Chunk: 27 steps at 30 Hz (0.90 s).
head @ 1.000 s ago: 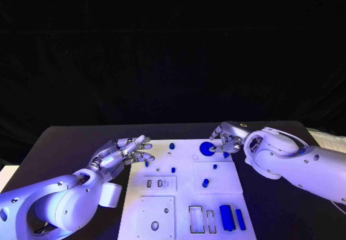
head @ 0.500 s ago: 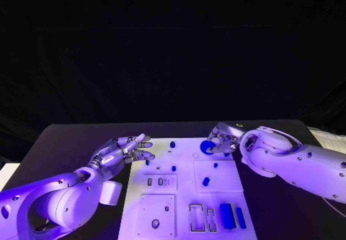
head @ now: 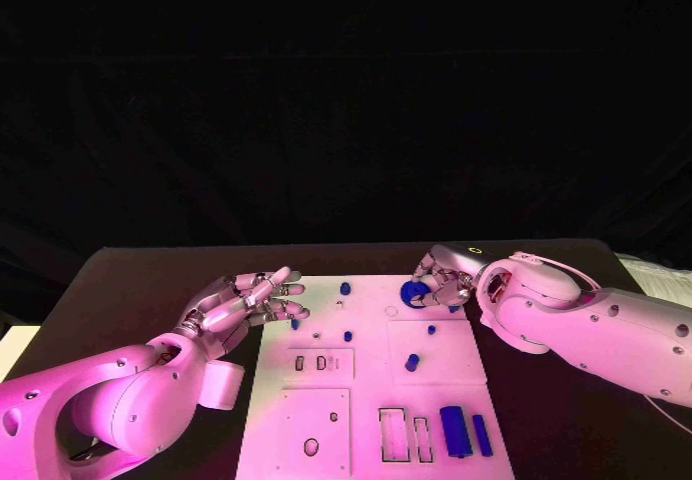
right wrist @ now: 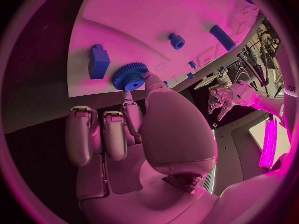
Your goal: Assemble the parts on the task board
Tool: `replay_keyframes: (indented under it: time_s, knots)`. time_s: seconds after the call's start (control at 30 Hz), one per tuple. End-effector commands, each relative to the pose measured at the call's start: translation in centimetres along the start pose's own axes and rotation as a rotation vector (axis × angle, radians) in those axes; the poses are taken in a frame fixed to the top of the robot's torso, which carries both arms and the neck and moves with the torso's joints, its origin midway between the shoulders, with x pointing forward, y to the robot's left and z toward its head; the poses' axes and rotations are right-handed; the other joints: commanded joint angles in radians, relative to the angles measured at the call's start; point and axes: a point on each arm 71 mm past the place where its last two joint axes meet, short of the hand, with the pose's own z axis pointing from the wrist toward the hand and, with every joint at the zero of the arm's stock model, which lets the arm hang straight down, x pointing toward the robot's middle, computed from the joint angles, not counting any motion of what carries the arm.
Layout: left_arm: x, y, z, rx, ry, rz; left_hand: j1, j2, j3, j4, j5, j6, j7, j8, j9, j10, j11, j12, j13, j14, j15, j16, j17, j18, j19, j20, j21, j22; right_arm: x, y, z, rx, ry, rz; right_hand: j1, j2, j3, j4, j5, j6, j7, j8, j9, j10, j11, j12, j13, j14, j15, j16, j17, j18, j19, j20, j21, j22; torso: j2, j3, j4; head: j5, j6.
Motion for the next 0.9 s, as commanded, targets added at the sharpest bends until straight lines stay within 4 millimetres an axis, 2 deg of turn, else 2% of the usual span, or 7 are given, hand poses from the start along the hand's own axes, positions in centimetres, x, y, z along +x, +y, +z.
replay_keyframes:
  time_s: [0.03,0.13,0.27,0.43,0.67,0.9]
  knots:
    - [0.3,-0.1,0.1,0.004,0.022,-0.011,0.005,0.003,0.001,-0.007,-0.003,0.001,0.007,-0.005,-0.001,0.001,0.005,-0.005,-0.001,-0.005,-0.002,-0.005,0.001,0.011,-0.001,0.000,-0.005,-0.001,0.5,0.0,0.0,-0.001,0.025,-0.049,0.030,0.007,0.012,-0.019,-0.020,0.012,-0.001,0.007,0.001,0.006,-0.002,0.008,0.007,0.081,0.005,0.006,0.155,-0.014,0.005,-0.001,0.005,0.003,0.001,0.0000,0.0008,-0.001,-0.001]
    - [0.2,-0.1,0.1,0.003,0.022,-0.011,0.005,0.003,0.001,-0.007,-0.003,0.001,0.007,-0.005,-0.001,0.001,0.005,-0.005,-0.001,-0.005,-0.002,-0.005,0.001,0.011,-0.001,0.000,-0.005,-0.001,0.5,0.0,0.0,-0.003,0.021,-0.069,0.072,0.024,0.042,-0.044,-0.089,0.017,0.000,0.007,0.000,0.007,-0.002,0.015,0.018,0.081,0.003,0.009,0.160,-0.015,0.006,-0.003,0.007,0.008,0.001,0.0006,0.0015,-0.001,-0.004]
    - [0.2,-0.1,0.1,0.003,0.021,-0.011,0.005,0.003,0.001,-0.007,-0.003,0.001,0.007,-0.005,-0.001,0.001,0.005,-0.005,-0.001,-0.005,-0.002,-0.005,0.001,0.011,-0.001,0.000,-0.005,-0.001,0.6,0.0,0.0,-0.008,0.017,-0.097,0.121,0.032,0.087,-0.077,-0.112,0.025,0.000,0.008,-0.001,0.011,-0.004,0.028,0.033,0.083,0.003,0.012,0.169,-0.016,0.009,-0.003,0.012,0.017,0.001,0.0005,0.0020,-0.001,-0.005]
    - [0.2,0.0,0.1,0.002,0.020,-0.010,0.006,0.004,0.001,-0.008,-0.003,0.001,0.007,-0.006,-0.001,0.001,0.005,-0.006,-0.001,-0.007,-0.002,-0.006,0.003,0.011,-0.002,0.000,-0.006,-0.002,0.7,0.1,-0.1,-0.018,0.016,-0.116,0.136,0.030,0.127,-0.096,-0.112,0.036,-0.001,0.009,-0.001,0.017,-0.004,0.043,0.049,0.084,0.003,0.016,0.176,-0.018,0.013,-0.003,0.017,0.027,0.001,-0.0001,0.0008,0.001,-0.008]
    - [0.2,0.0,0.1,0.001,0.020,-0.010,0.007,0.005,0.001,-0.008,-0.005,0.002,0.006,-0.006,0.000,0.001,0.005,-0.007,-0.001,-0.007,-0.002,-0.007,0.004,0.011,-0.002,0.000,-0.006,-0.003,0.6,0.8,-0.2,-0.046,-0.005,-0.063,0.101,0.030,0.159,-0.085,-0.097,0.052,-0.005,0.011,-0.001,0.022,-0.007,0.051,0.060,0.085,0.001,0.018,0.181,-0.020,0.017,-0.004,0.021,0.036,0.001,-0.0005,0.0013,0.001,-0.006]
    - [0.2,0.0,0.1,0.001,0.021,-0.011,0.007,0.005,0.001,-0.008,-0.005,0.002,0.006,-0.006,0.000,0.001,0.005,-0.007,-0.001,-0.007,-0.002,-0.007,0.004,0.011,-0.002,0.000,-0.006,-0.003,0.1,2.8,-0.2,-0.118,-0.082,0.000,0.083,0.028,0.171,-0.079,-0.092,0.055,-0.006,0.009,-0.002,0.025,-0.008,0.055,0.064,0.086,0.000,0.020,0.184,-0.022,0.021,-0.005,0.026,0.046,0.001,-0.0014,0.0032,0.001,-0.004]
